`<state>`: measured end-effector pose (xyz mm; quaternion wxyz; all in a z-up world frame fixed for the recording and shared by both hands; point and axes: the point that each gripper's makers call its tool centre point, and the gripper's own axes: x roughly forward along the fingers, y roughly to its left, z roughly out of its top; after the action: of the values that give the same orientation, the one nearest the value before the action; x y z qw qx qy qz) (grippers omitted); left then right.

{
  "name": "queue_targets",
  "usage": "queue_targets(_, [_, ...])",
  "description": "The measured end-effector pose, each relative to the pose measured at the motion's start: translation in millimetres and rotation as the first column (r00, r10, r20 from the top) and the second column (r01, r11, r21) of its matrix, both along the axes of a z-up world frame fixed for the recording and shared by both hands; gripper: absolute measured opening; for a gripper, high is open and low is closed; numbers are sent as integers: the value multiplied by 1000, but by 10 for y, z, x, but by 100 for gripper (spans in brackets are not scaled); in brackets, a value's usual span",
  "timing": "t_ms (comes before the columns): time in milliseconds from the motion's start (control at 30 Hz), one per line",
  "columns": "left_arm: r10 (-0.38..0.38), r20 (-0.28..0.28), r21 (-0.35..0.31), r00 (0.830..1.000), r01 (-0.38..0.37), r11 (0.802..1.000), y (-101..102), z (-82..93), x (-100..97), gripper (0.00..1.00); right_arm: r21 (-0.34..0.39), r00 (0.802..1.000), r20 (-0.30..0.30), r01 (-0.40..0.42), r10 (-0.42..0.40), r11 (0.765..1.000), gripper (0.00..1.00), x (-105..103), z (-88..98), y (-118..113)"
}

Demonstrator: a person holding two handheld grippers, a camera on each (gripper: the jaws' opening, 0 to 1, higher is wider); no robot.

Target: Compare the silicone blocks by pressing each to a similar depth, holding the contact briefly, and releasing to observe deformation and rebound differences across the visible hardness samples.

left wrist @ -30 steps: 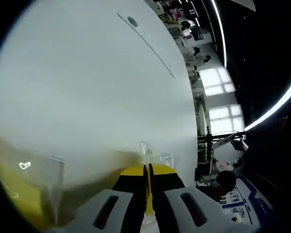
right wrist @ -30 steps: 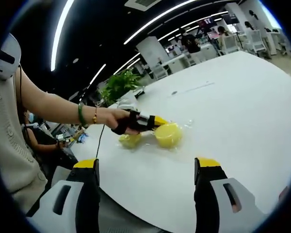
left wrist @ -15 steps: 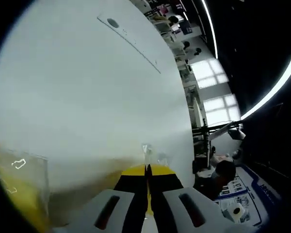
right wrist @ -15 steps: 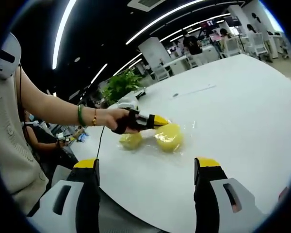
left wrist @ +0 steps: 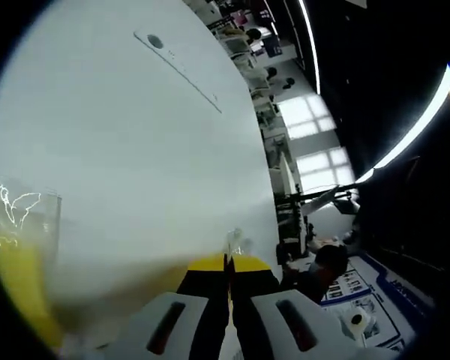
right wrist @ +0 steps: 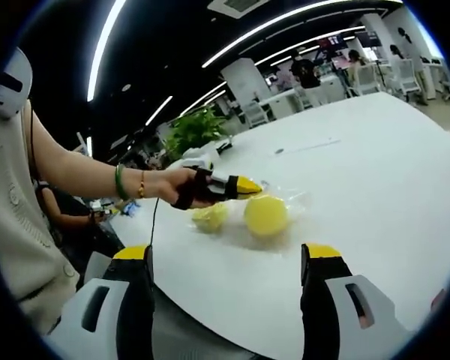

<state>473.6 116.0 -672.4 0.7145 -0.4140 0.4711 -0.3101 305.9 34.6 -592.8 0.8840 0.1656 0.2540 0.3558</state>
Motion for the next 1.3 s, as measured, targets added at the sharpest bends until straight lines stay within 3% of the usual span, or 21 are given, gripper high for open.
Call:
queue_targets(100, [-12,8,-14,1000,12,1000,20,55,-82,0,-12,1000,8,1,-1,1000,74,-50,37,6])
queue_targets(167, [-2,-41,-76,999,-1,997,11,138,-157,0,-15,1000,11,0,0,1000,74,-83,46,18])
queue_targets(333, [-11,-8,-67,1000,10,998,72,194,-300,0,-11,1000,12,-10,10,1000,74,-152,41,93])
queue_targets(733, [-37,60,-85,997,42,995,176,415,-579,0,-25,998,43,-33,34,999,74,-280,221,218])
queue_targets(1300, [-37,116,-100,993,49,994,467,586,-909,0,-53,993,64,-92,96,994,74,-447,342,462])
